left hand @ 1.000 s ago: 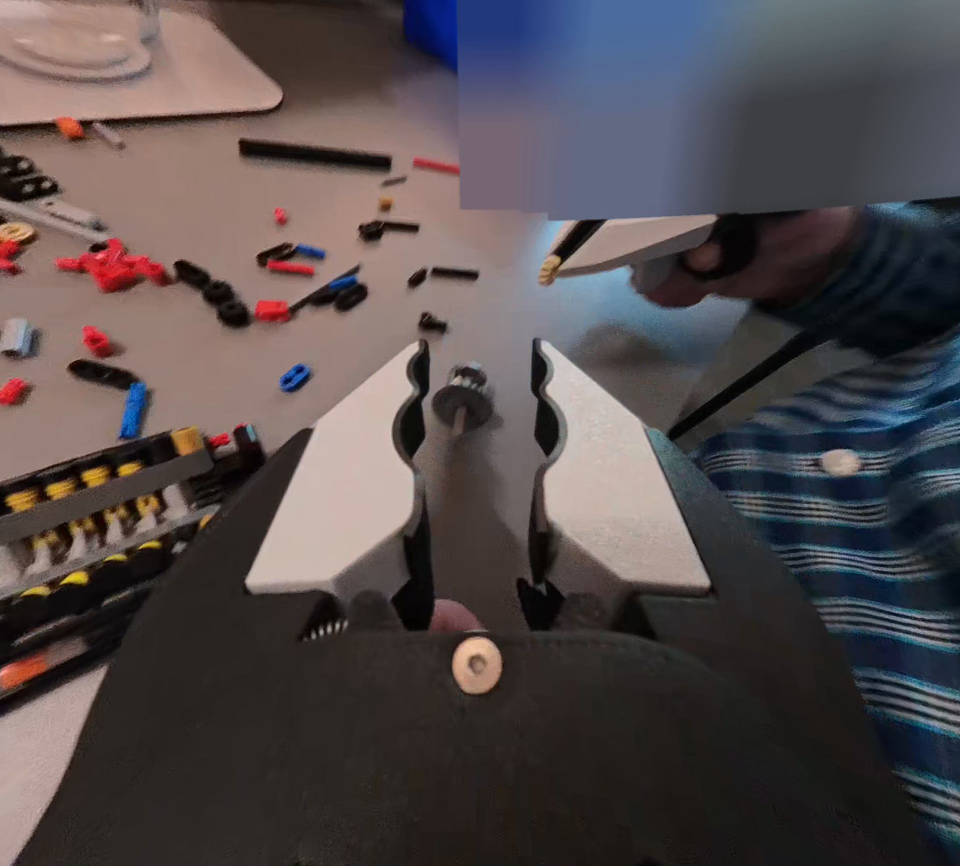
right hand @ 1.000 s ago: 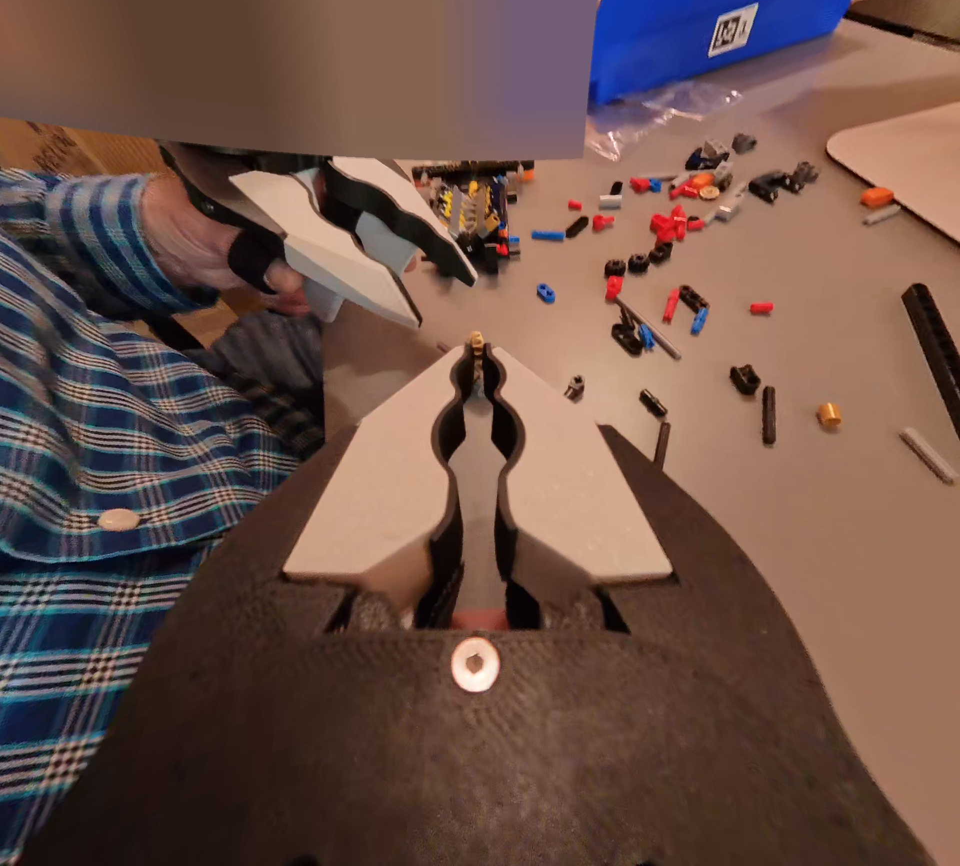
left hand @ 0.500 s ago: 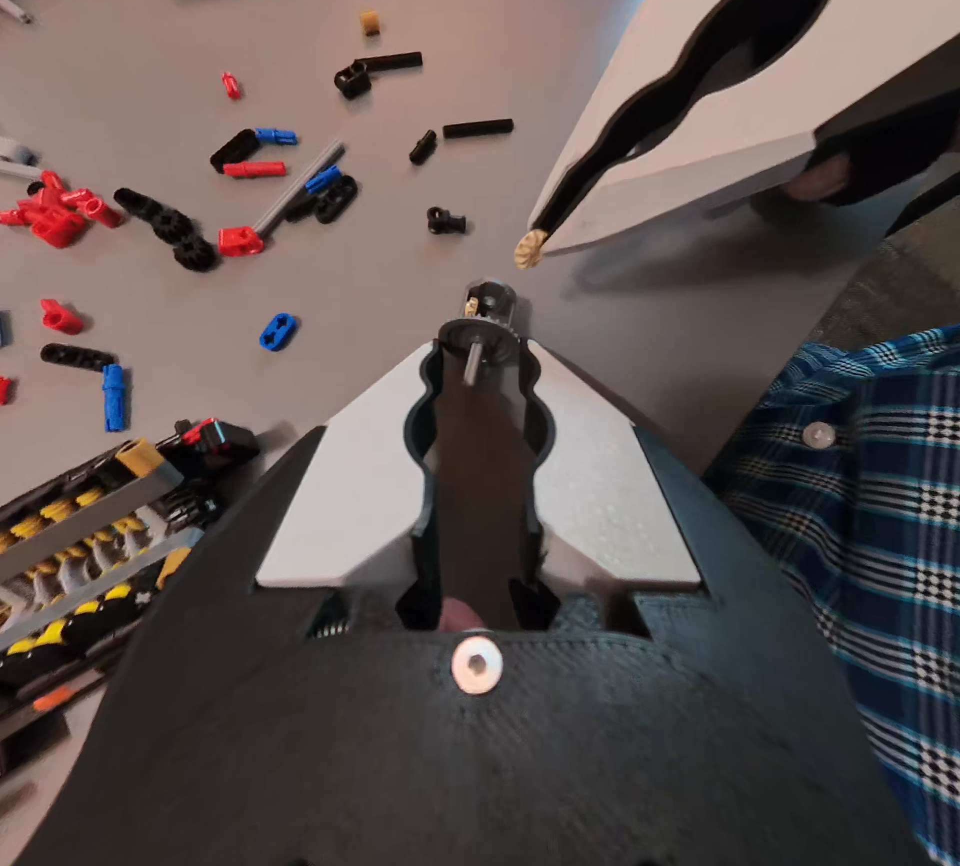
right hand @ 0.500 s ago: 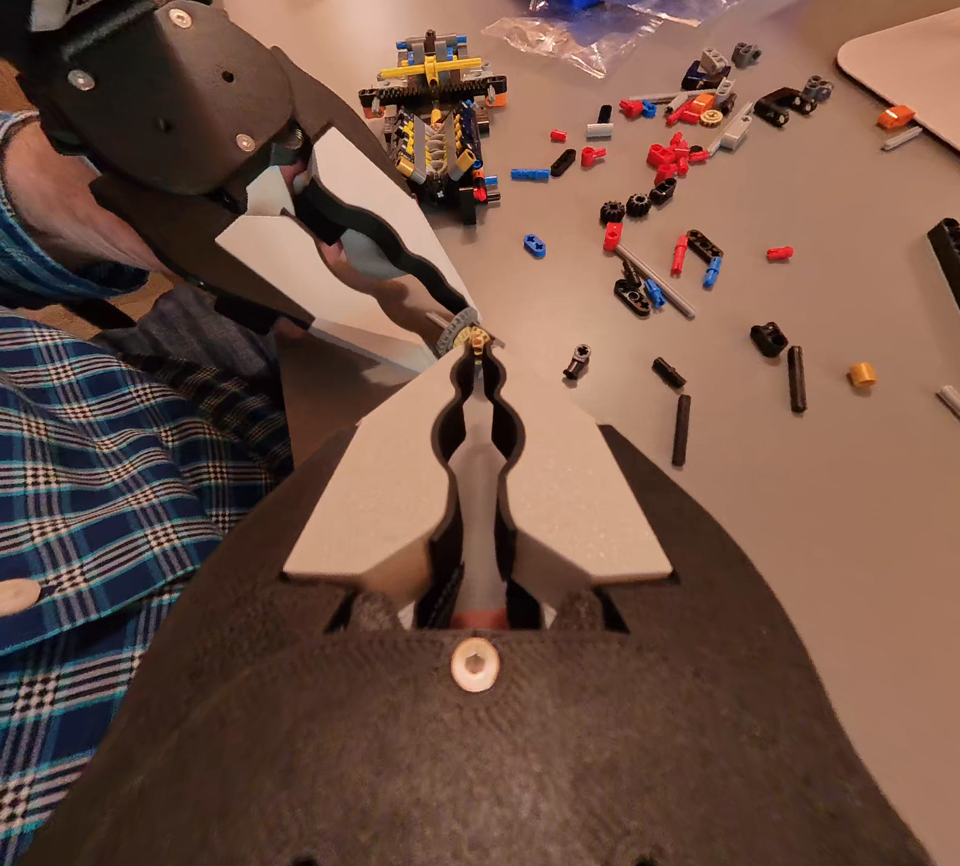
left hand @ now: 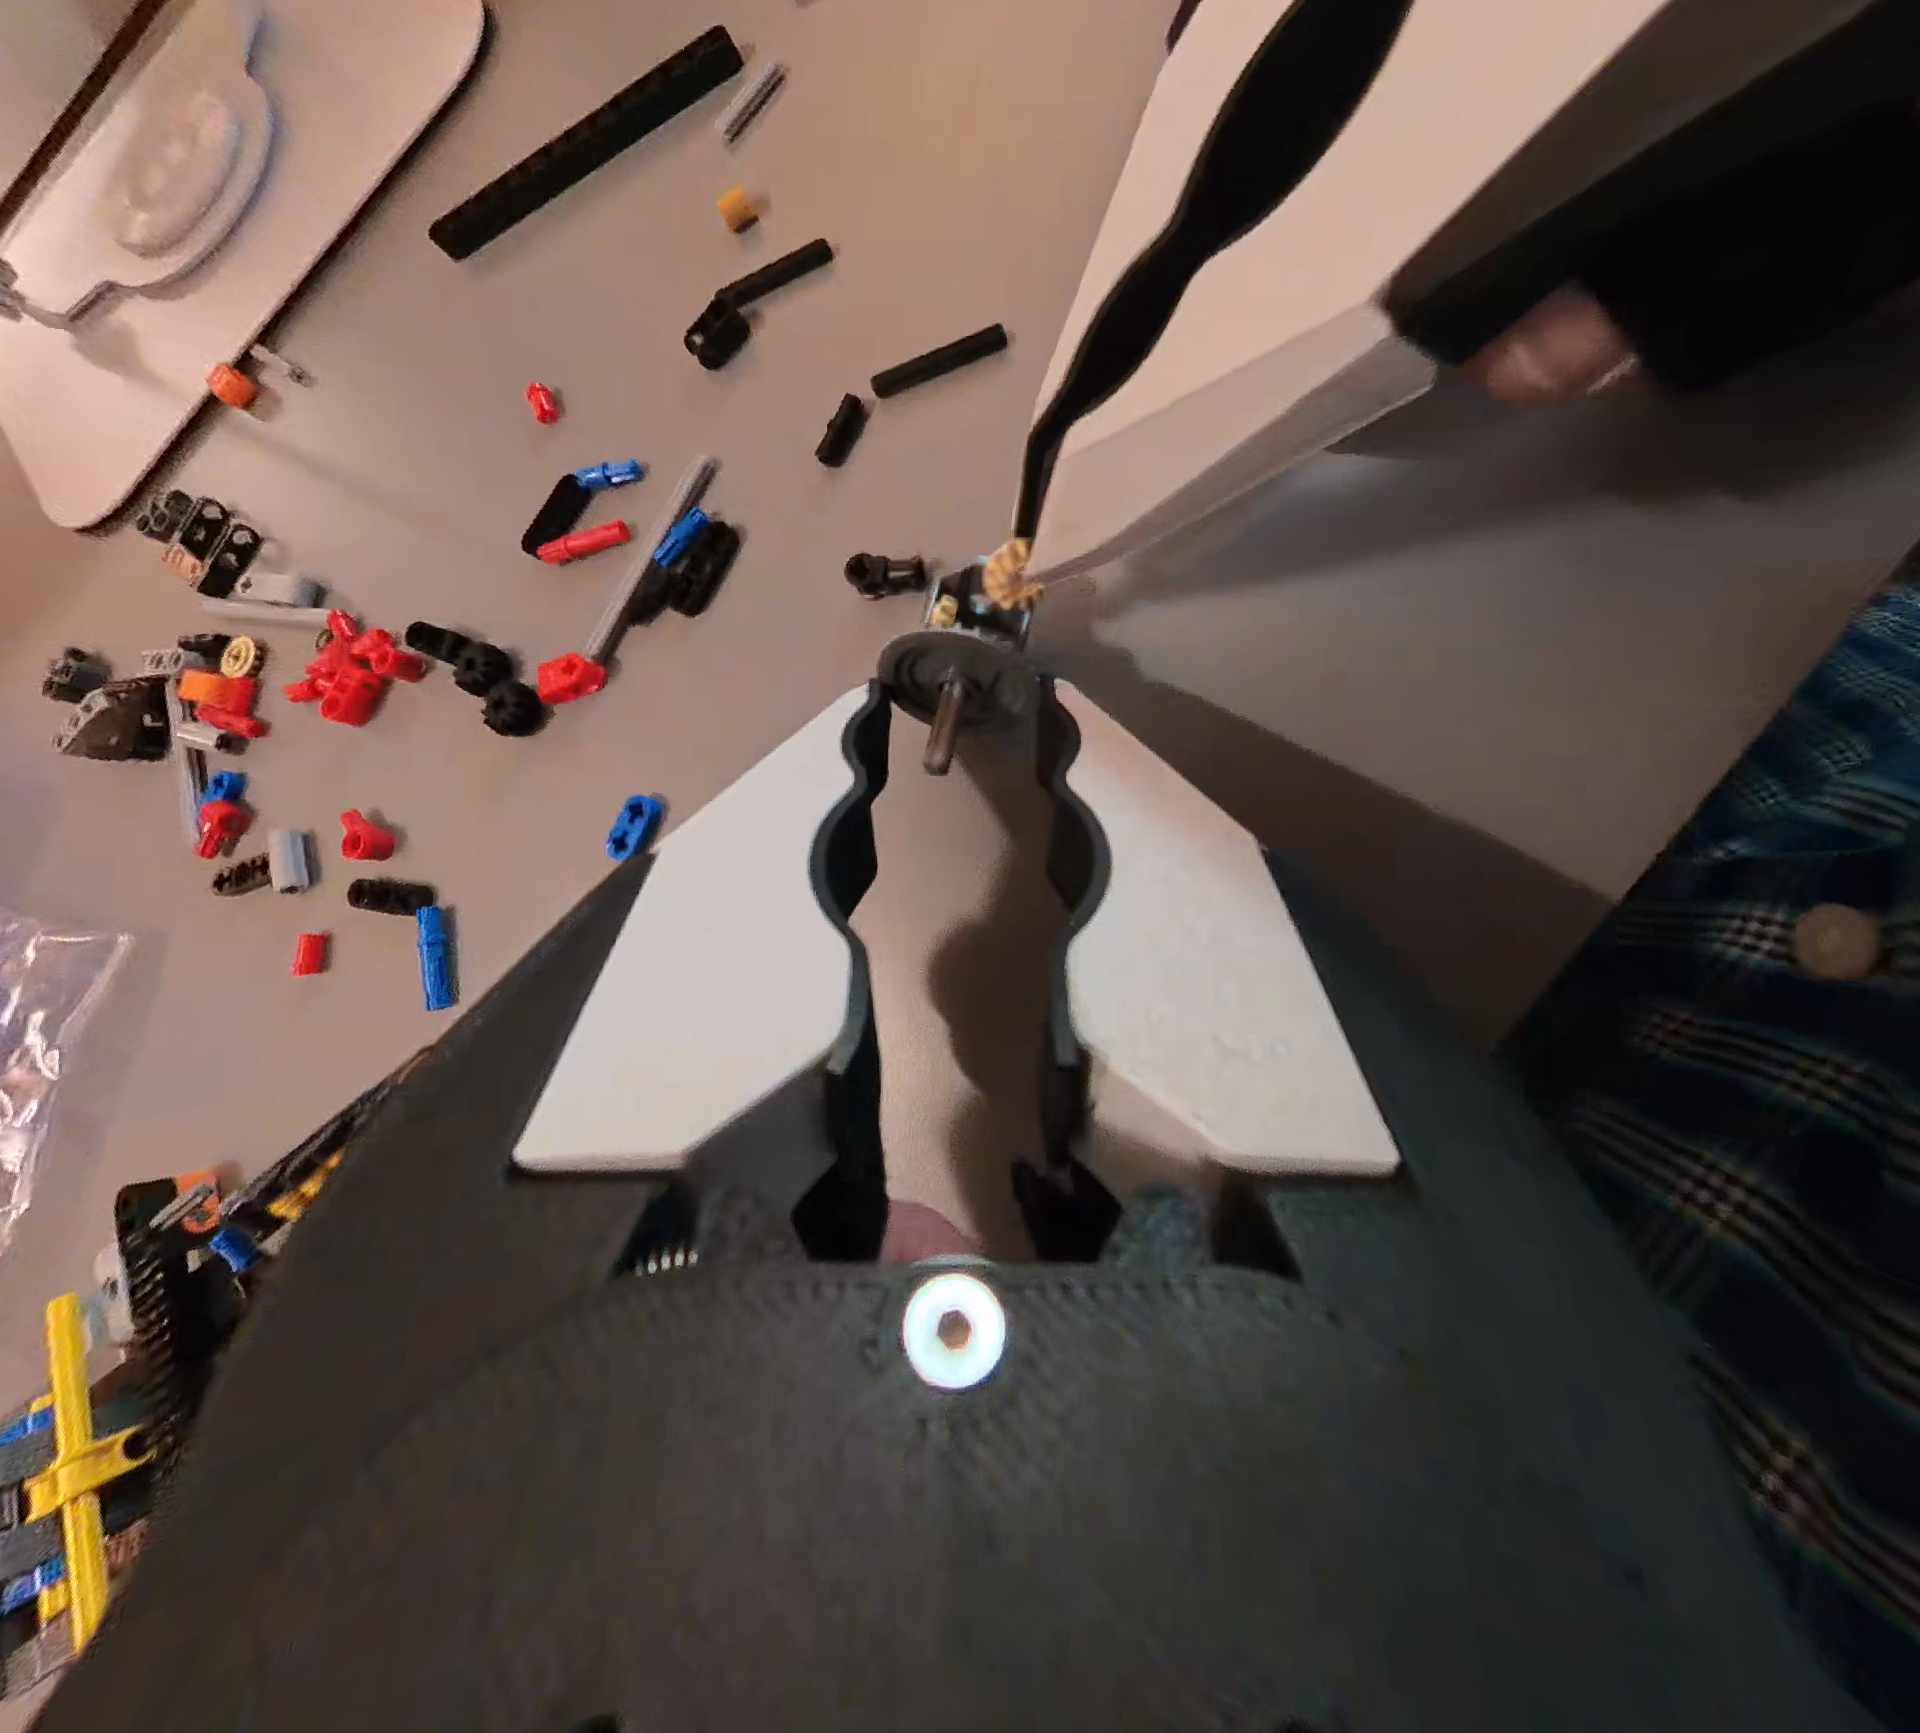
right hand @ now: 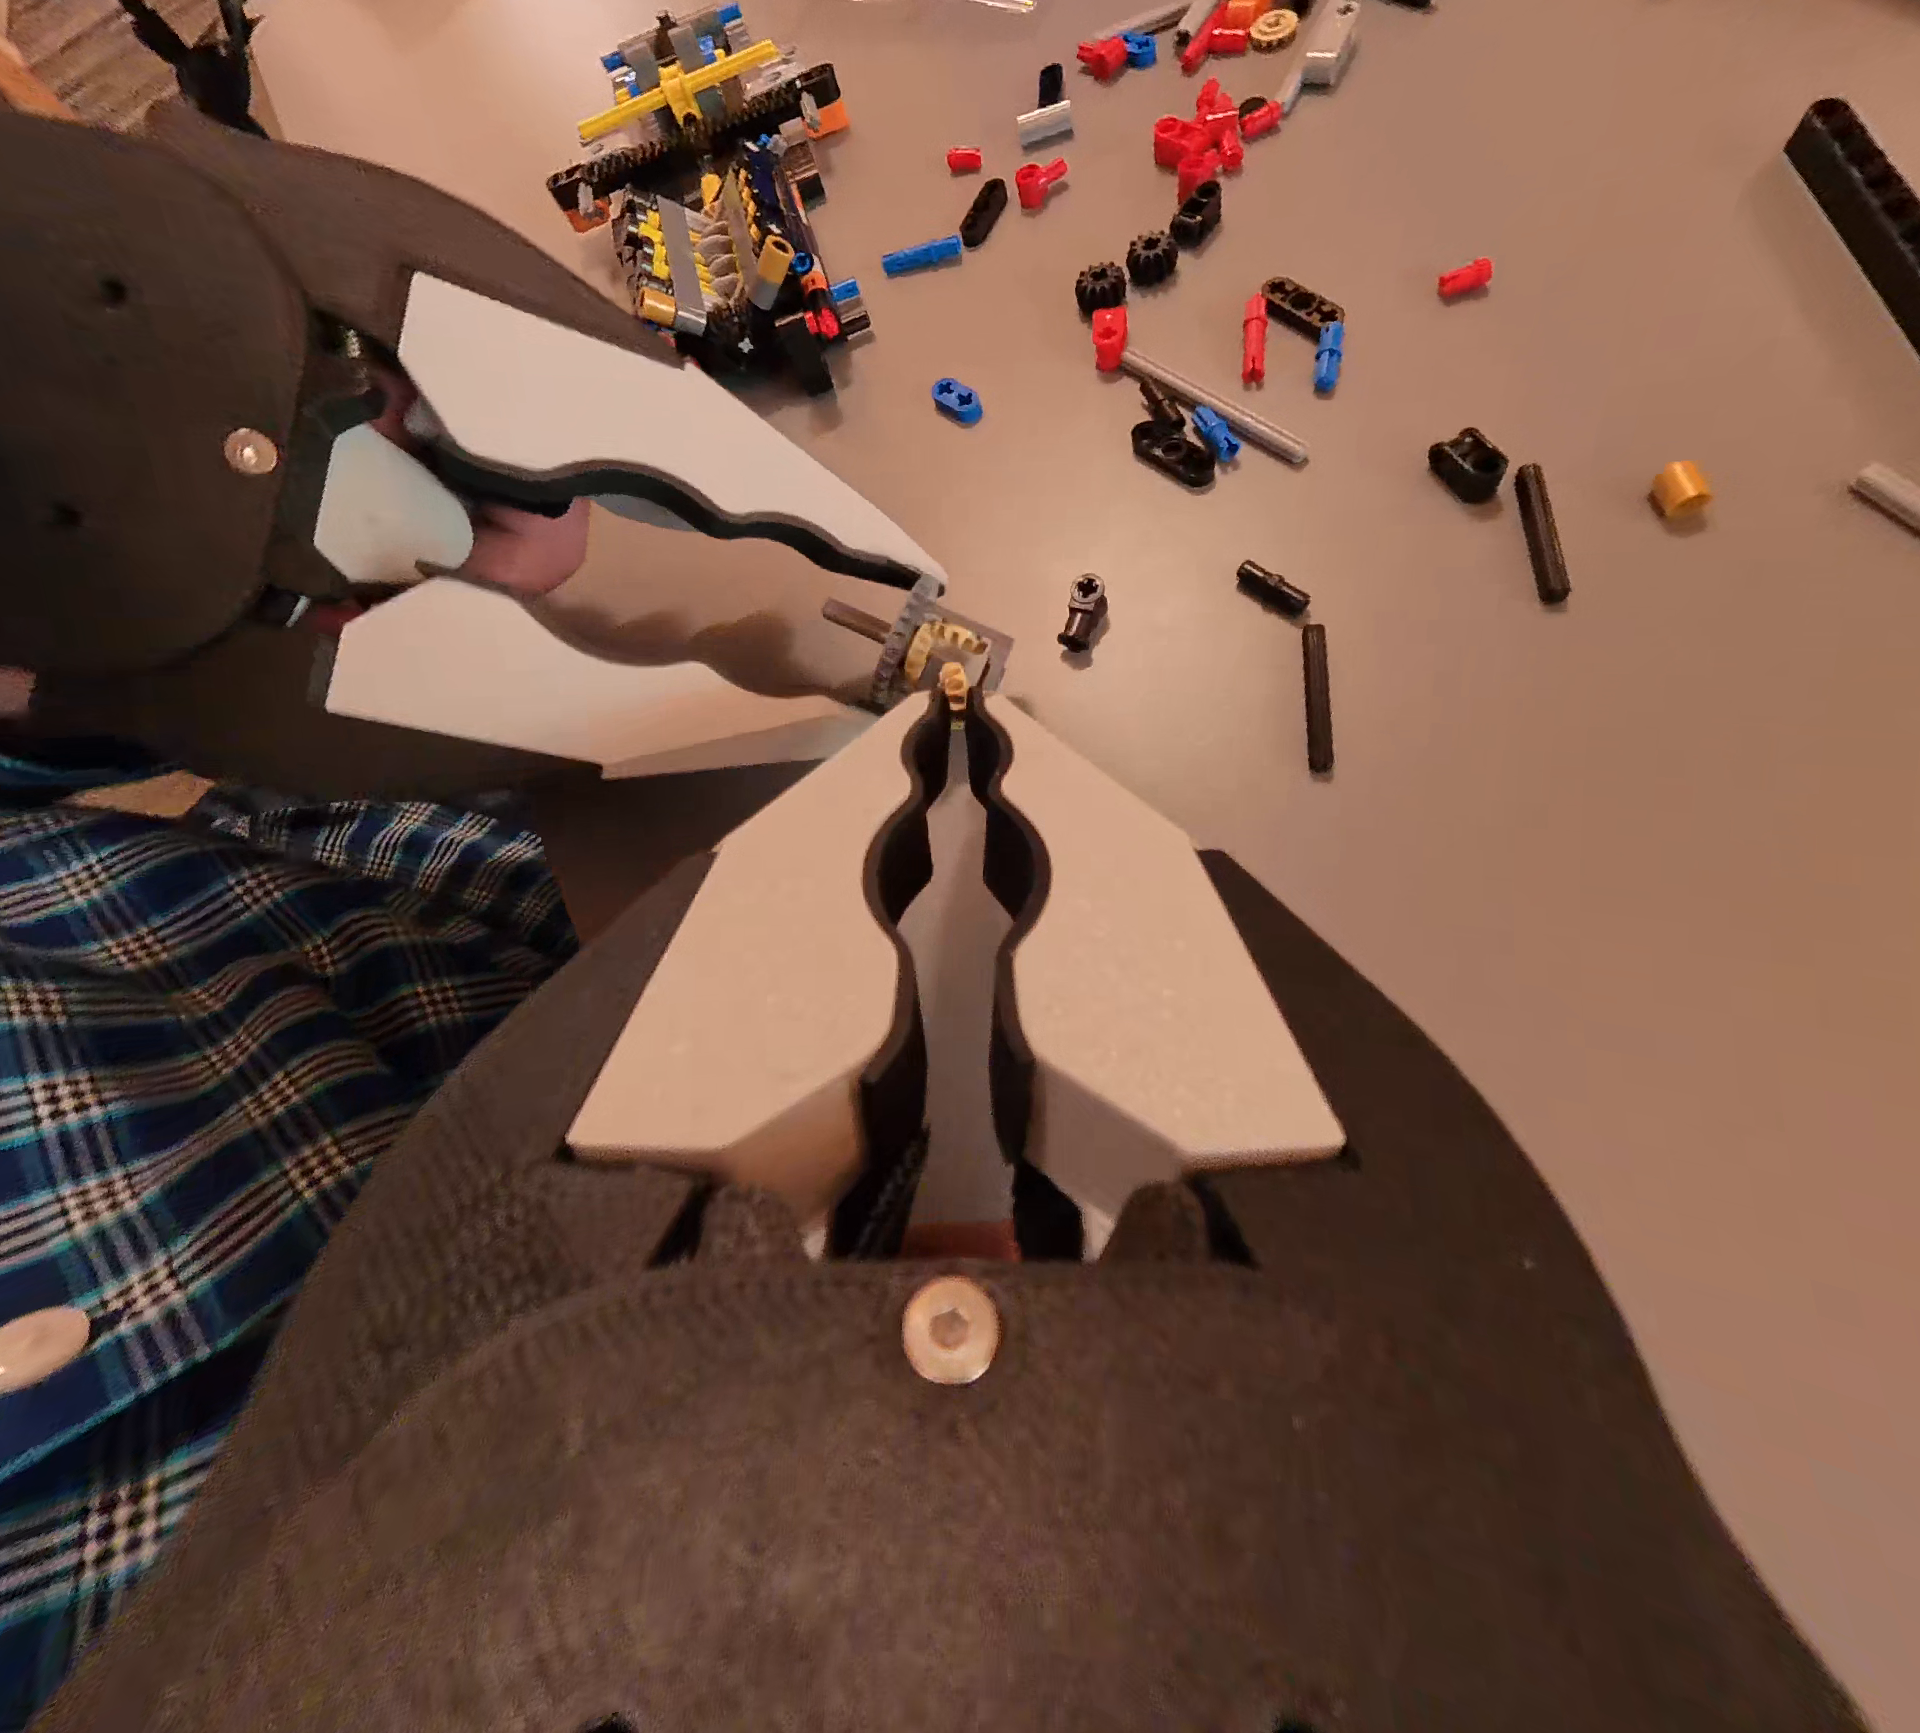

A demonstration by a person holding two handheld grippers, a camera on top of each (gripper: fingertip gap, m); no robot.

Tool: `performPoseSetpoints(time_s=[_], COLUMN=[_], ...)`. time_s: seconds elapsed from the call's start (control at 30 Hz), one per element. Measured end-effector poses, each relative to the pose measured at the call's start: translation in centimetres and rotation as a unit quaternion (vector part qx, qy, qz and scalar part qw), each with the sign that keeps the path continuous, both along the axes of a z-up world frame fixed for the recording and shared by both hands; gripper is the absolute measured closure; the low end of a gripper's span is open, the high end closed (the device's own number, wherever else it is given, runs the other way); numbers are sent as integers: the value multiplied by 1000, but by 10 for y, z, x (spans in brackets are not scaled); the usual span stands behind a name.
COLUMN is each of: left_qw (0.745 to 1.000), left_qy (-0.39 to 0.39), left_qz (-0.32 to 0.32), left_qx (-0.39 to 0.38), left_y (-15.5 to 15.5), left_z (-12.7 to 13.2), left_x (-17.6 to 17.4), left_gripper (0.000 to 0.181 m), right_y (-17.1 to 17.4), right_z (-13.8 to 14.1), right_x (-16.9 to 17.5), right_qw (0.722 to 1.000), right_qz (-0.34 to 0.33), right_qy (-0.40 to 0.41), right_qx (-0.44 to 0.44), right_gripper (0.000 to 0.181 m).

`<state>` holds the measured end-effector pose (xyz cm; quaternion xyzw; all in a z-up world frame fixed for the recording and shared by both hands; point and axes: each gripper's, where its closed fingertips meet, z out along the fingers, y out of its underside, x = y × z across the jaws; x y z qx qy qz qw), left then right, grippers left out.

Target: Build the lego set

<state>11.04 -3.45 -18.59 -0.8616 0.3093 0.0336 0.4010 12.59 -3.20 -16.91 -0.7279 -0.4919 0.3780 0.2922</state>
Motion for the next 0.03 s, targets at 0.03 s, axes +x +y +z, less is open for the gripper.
performPoseSetpoints(time_s=[0.03], left_qw=[1000], left_qy=[6], left_qz=[1], left_qx=[4], left_y=[1], left_z=[0], left_x=[1], left_gripper=[155], right_y=[1], right_z=[0], right_x=[0], right_qw=[1000], right_qz=[-8], right_qy=[2], right_qx=[-3], right_gripper=[180])
